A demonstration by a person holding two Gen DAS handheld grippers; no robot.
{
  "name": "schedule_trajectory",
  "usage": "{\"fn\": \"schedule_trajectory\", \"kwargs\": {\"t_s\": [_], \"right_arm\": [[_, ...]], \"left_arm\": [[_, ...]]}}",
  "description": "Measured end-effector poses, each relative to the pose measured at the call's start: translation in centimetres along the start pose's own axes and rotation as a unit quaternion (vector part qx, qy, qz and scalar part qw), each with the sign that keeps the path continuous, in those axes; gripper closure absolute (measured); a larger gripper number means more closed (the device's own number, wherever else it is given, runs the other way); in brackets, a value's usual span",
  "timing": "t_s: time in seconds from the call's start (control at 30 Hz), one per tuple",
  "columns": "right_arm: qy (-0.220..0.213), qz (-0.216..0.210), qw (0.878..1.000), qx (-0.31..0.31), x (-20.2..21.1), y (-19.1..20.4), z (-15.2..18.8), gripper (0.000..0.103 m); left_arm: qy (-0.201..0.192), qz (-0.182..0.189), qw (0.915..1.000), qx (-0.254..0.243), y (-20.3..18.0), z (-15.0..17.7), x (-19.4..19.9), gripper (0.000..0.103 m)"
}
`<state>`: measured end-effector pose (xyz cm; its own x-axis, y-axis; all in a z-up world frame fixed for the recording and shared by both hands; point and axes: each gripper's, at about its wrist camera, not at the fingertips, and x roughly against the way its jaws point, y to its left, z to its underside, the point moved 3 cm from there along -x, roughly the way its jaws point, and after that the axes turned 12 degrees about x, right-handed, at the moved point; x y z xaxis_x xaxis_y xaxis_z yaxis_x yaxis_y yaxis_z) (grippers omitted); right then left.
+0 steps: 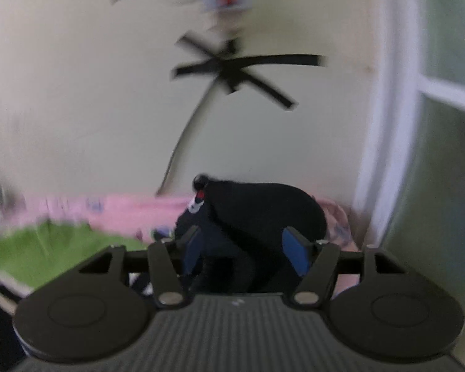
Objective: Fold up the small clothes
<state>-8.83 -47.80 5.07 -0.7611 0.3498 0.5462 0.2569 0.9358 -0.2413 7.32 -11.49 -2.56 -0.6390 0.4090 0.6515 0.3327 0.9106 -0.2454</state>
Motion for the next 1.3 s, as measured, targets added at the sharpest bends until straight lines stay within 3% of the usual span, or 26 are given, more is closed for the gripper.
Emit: {"fn": "schedule_trajectory", "kwargs": {"t_s": [0.1,0.2,0.23,0.27,0.33,0.37,0.4,0.47,0.53,0.6,0.67,0.73,0.83,0.9,0.97,1.03,1.13,1.3], "right_arm": [[0.029,-0.003,0.994,0.101,-2.8,3.3,-0.9,0.041],[0.079,0.017,0.976,0.202,-6.5,6.1,-0.1,0.044],[0.088,0.033,0.971,0.219,-7.4,6.2,0.2,0.068],[0.092,0.043,0.971,0.216,-8.0,5.9,0.2,0.102],[0.06,0.036,0.989,0.128,-7.3,3.3,-1.1,0.103],[0.027,0.015,0.998,0.055,-6.1,1.2,-1.9,0.103],[-0.016,-0.021,0.999,-0.031,-4.5,-1.2,-2.4,0.103],[-0.088,-0.108,0.978,-0.157,-2.1,-4.7,-2.8,0.103],[-0.142,-0.188,0.948,-0.213,-0.3,-6.0,-3.6,0.103],[-0.166,-0.25,0.931,-0.206,0.8,-4.8,-5.6,0.103],[-0.175,-0.293,0.924,-0.17,1.3,-1.9,-8.0,0.103],[-0.169,-0.337,0.918,-0.121,1.1,2.5,-10.9,0.103],[-0.139,-0.392,0.908,-0.052,-0.6,10.3,-14.2,0.103],[-0.098,-0.408,0.908,-0.012,-2.7,15.5,-15.4,0.091],[-0.076,-0.382,0.92,0.027,-4.3,18.6,-15.7,0.04],[-0.08,-0.354,0.931,0.047,-4.6,18.9,-15.3,0.04],[-0.066,-0.336,0.939,0.011,-5.3,15.8,-13.5,0.04],[-0.005,-0.227,0.973,-0.028,-7.3,10.5,-6.5,0.038]], "left_arm": [[-0.004,0.001,0.9999,-0.016,-0.4,0.4,0.3,0.046],[-0.008,-0.002,0.9996,-0.029,-0.7,0.7,0.2,0.045],[-0.008,-0.003,0.9995,-0.031,-0.8,0.7,0.2,0.045],[-0.008,-0.002,0.9995,-0.031,-0.9,0.7,0.2,0.045],[-0.008,0.001,0.9996,-0.028,-0.8,0.6,0.2,0.044],[-0.008,0.004,0.9997,-0.024,-0.7,0.5,0.2,0.044],[-0.007,0.008,0.9998,-0.019,-0.6,0.5,0.2,0.044],[-0.007,0.019,0.9998,-0.006,-0.3,0.3,0.3,0.044],[-0.008,0.041,0.999,0.014,0.2,0.0,0.5,0.044],[-0.014,0.064,0.9972,0.035,0.9,-0.2,0.8,0.044],[-0.024,0.092,0.9935,0.063,1.9,-0.7,1.4,0.04],[-0.038,0.113,0.9881,0.098,3.4,-1.2,2.1,0.037],[-0.07,0.112,0.9829,0.128,5.4,-2.0,3.1,0.027],[-0.089,0.101,0.9808,0.141,6.7,-2.4,3.7,0.025],[-0.102,0.087,0.9798,0.148,7.5,-2.8,4.1,0.025],[-0.105,0.083,0.9787,0.156,8.0,-3.1,4.2,0.025],[-0.097,0.088,0.9784,0.16,8.0,-3.3,4.0,0.025],[-0.078,0.077,0.9831,0.147,7.3,-3.1,3.0,0.025]]}}
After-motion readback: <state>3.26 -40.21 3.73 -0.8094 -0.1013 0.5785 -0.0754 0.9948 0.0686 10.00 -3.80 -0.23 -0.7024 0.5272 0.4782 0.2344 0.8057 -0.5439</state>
